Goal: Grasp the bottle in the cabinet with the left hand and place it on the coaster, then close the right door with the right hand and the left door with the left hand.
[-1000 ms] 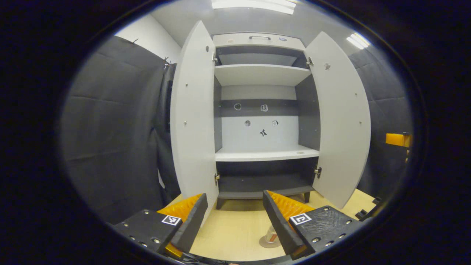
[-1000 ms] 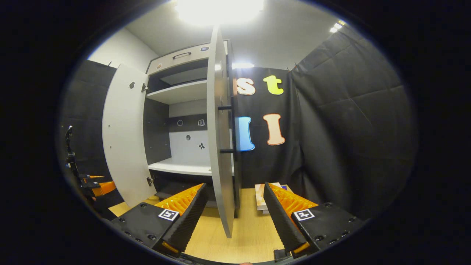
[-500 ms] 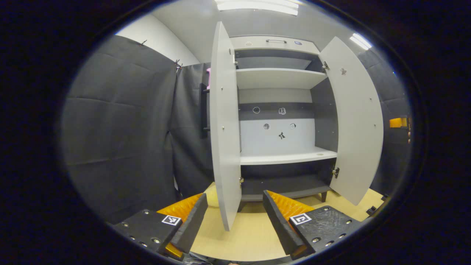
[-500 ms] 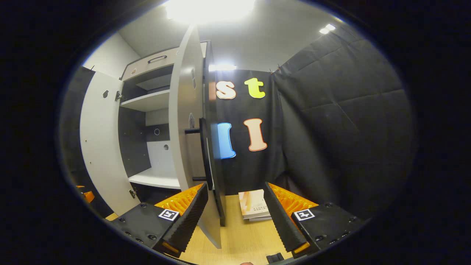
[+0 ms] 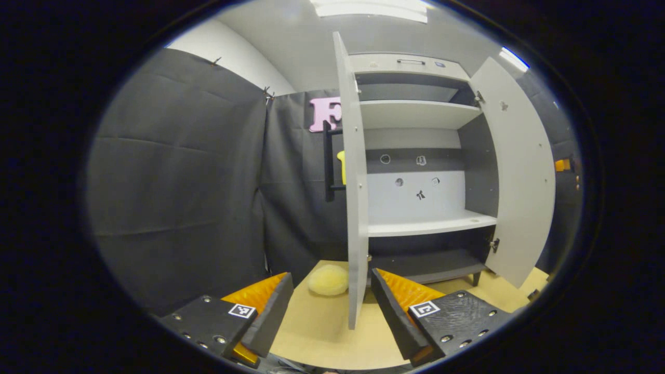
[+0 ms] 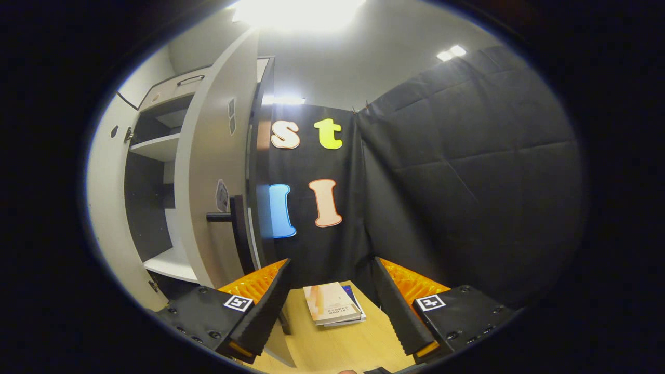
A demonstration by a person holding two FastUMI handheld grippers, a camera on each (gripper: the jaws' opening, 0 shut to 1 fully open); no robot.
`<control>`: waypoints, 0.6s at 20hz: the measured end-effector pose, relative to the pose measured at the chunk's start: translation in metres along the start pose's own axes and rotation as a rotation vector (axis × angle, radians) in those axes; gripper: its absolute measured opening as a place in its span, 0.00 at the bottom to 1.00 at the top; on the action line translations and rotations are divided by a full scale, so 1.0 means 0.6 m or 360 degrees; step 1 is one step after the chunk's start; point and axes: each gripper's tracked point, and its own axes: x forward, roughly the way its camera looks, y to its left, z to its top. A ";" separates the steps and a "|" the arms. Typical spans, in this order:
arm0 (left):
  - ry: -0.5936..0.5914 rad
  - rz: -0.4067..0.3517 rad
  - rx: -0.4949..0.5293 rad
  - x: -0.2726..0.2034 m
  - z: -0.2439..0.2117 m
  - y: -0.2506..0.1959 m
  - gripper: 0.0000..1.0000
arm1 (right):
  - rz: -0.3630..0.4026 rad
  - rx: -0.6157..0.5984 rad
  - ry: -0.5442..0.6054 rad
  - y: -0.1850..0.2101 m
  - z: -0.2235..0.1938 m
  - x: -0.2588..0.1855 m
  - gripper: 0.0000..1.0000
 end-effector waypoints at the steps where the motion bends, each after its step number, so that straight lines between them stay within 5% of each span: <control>1: 0.0002 0.0012 0.0000 0.000 -0.002 0.008 0.92 | -0.0004 -0.0013 -0.0008 0.006 0.005 0.003 0.98; 12: 0.0034 0.0045 -0.0025 0.030 -0.032 0.088 0.92 | -0.0121 -0.0116 -0.0025 0.030 0.013 0.004 0.95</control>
